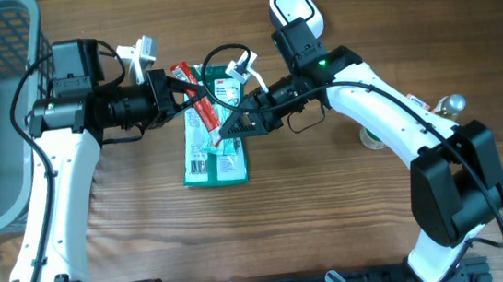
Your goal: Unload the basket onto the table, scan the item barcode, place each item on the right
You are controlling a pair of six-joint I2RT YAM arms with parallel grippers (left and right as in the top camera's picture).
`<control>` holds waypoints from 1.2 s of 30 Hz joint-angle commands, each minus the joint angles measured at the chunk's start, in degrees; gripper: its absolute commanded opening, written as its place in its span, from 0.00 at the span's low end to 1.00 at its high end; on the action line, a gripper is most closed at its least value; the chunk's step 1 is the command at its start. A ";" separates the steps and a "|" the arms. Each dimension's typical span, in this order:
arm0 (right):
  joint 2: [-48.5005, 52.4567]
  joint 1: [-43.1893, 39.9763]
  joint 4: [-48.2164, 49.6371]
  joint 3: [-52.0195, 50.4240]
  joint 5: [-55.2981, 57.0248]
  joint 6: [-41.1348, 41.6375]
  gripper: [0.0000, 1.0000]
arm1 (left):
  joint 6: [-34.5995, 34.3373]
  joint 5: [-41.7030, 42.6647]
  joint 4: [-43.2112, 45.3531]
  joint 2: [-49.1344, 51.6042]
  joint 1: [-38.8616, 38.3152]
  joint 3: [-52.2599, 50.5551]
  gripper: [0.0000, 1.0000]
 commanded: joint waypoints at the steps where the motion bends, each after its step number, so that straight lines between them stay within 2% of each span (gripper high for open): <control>1: -1.81 0.55 1.42 -0.11 -2.99 -2.05 0.34 | -0.33 2.21 0.15 0.55 0.24 -0.39 0.04; 15: -1.81 2.80 3.91 -0.11 -4.13 -3.34 0.33 | -0.35 2.21 0.15 0.55 0.26 -0.39 0.04; 21: -1.81 2.71 3.91 -0.11 -4.13 -3.32 0.23 | -0.35 2.21 0.15 0.55 0.26 -0.39 0.04; 36: -1.81 1.66 4.94 -0.11 -1.31 -2.91 0.32 | -0.33 2.21 0.15 0.55 0.26 -0.39 0.04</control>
